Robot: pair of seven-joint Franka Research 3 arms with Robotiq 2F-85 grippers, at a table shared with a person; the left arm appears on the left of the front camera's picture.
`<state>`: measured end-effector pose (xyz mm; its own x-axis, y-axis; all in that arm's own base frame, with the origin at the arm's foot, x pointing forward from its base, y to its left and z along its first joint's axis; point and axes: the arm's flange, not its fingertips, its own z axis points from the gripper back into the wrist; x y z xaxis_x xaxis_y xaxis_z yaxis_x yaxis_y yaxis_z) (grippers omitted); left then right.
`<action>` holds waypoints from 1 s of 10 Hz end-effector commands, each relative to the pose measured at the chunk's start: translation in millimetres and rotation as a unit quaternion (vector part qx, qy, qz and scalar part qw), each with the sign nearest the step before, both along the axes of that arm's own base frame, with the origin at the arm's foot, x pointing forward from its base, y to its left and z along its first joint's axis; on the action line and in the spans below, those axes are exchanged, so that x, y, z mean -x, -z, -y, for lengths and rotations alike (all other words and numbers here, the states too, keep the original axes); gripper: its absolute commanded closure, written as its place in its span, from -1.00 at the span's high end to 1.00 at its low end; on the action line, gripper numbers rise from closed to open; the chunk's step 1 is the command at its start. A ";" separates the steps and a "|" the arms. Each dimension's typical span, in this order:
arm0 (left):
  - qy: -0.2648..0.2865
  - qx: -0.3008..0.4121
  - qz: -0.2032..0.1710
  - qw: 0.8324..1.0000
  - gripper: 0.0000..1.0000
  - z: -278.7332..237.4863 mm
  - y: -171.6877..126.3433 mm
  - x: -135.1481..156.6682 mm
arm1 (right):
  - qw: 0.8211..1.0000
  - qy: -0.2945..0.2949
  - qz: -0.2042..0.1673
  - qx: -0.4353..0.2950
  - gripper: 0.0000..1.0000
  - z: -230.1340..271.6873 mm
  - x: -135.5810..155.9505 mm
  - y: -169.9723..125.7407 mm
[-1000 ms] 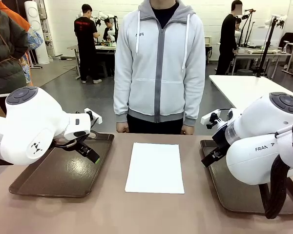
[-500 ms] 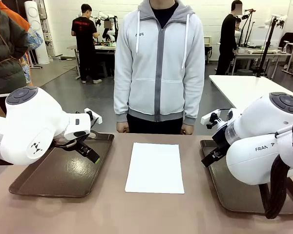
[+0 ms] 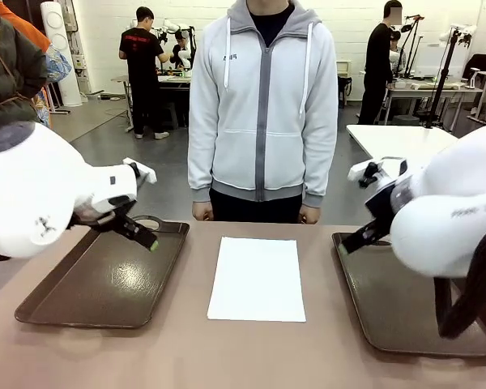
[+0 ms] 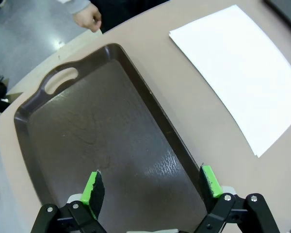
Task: Sort the A4 documents.
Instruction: Receive the A4 Paper.
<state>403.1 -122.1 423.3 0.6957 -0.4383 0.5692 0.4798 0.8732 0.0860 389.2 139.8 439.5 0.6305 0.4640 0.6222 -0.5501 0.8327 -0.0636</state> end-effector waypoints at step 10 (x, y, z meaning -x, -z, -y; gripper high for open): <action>0.007 0.160 -0.026 0.987 1.00 -145.3 -76.2 72.3 | 0.991 -0.018 0.038 -0.128 1.00 124.5 62.4 -57.5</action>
<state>346.3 30.0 518.2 0.7374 -0.2235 0.6374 0.4461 0.8697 -0.2111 354.4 11.8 532.0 0.5844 0.3037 0.7525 -0.5508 0.8294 0.0931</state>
